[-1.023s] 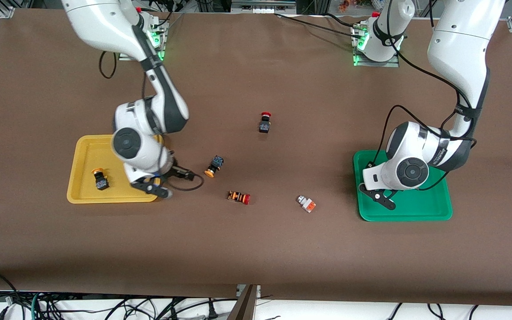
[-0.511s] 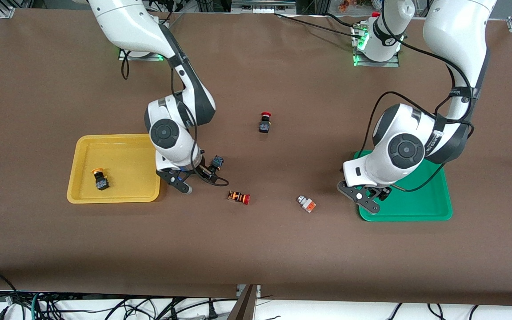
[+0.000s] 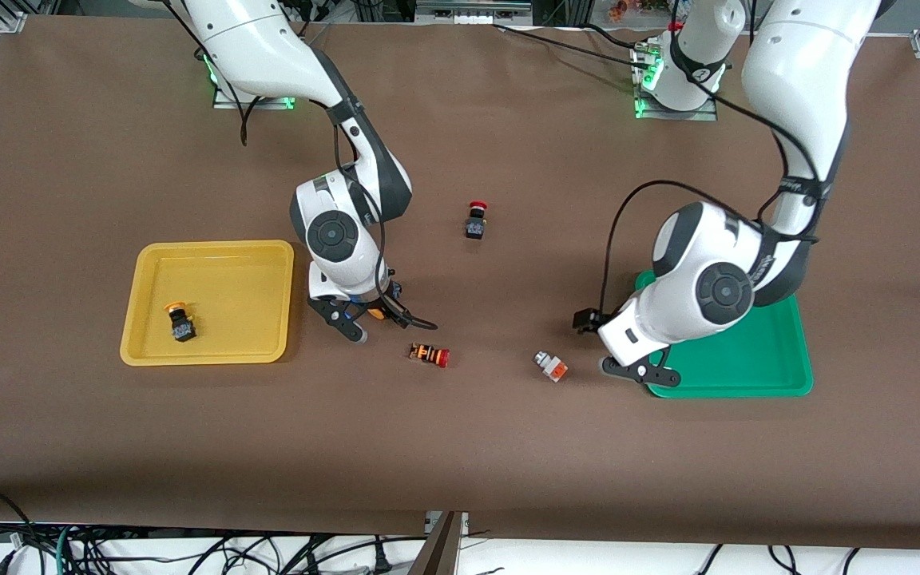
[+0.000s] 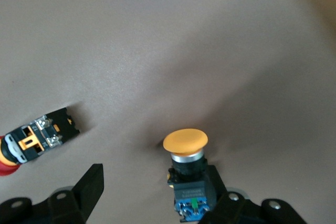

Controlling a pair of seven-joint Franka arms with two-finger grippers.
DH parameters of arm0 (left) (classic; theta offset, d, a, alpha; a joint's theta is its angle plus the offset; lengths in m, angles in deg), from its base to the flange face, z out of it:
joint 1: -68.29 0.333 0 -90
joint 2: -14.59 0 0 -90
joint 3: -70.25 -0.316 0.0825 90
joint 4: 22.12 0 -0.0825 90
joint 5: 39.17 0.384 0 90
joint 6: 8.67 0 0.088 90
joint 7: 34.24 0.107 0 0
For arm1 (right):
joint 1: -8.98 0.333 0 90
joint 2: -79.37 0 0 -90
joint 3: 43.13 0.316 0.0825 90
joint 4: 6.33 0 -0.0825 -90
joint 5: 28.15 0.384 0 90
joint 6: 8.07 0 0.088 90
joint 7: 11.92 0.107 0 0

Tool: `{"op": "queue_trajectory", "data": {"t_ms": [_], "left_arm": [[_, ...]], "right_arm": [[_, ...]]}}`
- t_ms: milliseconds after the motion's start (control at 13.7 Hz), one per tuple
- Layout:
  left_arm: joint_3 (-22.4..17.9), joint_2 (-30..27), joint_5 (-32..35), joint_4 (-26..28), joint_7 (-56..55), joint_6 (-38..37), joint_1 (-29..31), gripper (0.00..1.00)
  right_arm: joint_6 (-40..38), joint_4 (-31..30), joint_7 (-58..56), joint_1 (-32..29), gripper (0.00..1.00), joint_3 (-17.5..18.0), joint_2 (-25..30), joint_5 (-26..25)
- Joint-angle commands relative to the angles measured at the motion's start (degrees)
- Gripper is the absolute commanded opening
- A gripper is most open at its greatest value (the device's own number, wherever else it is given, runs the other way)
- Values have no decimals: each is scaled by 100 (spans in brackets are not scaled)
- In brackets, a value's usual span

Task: Place green and yellow buttons in trays
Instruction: 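Grasp another yellow button with the right gripper while the left gripper reaches the orange button, then lift the yellow button with the right gripper while the left gripper grasps the orange-label button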

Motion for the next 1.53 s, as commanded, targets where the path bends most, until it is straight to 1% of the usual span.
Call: {"op": "queue_trajectory", "data": {"t_ms": [0,146,219,292,365,438,511,584,658,731,804,877,950,1023,1096,1169,1315,1388,1461], "left_arm": [[-66,529,-319,-435,-1494,366,-137,100],[-100,767,-259,-471,-3057,839,-504,100],[-266,933,-232,-497,-3718,972,-637,100],[-450,996,-223,-575,-4099,1034,-874,100],[-722,1066,-214,-654,-4251,1035,-1085,100],[-960,1128,-214,-664,-4461,1078,-1296,100],[-1032,1224,-214,-673,-4637,1287,-1411,100],[-1085,1277,-188,-673,-4743,1472,-1490,100],[-1146,1313,-162,-673,-4744,1492,-1535,100],[-1190,1313,-57,-673,-4744,1492,-1553,100],[-1191,1331,-21,-673,-4744,1492,-1553,100],[-1199,1357,-12,-664,-4709,1500,-1553,97],[-1199,1418,-12,-664,-4700,1500,-1544,62],[-1199,1427,-12,-664,-4700,1500,-1544,41],[-1199,1410,-3,-664,-4674,1500,-1535,22],[-1199,1384,-12,-673,-4622,1492,-1535,14],[-1217,1296,6,-682,-4385,1343,-1483,9],[-1243,1217,6,-699,-4236,1133,-1482,7],[-1304,1095,-3,-708,-4034,836,-1474,7]], "right_arm": [[151,126,194,46,86,-65,-205,-91],[187,82,194,47,86,-65,-241,-188],[187,65,203,47,86,-65,-258,-188],[204,65,203,55,86,-65,-285,-188],[257,47,203,81,86,-65,-337,-188],[336,4,203,134,83,-65,-372,-179],[371,-6,203,143,72,-65,-425,-188],[372,-6,195,143,56,-65,-434,-188],[372,-6,177,143,43,-65,-434,-197],[363,-14,159,143,33,-56,-434,-223],[363,-15,133,143,25,-56,-434,-232],[354,-15,63,143,9,-56,-434,-232],[354,-6,-164,135,0,-65,-426,-232],[319,3,-392,74,0,-73,-391,-223],[223,20,-586,12,0,-91,-373,-223],[57,64,-849,-41,0,-108,-347,-223],[-356,117,-1551,-85,0,-344,-198,-215],[-593,143,-2068,-85,0,-537,-119,-171],[-856,152,-2639,-172,0,-722,-22,-92]]}}
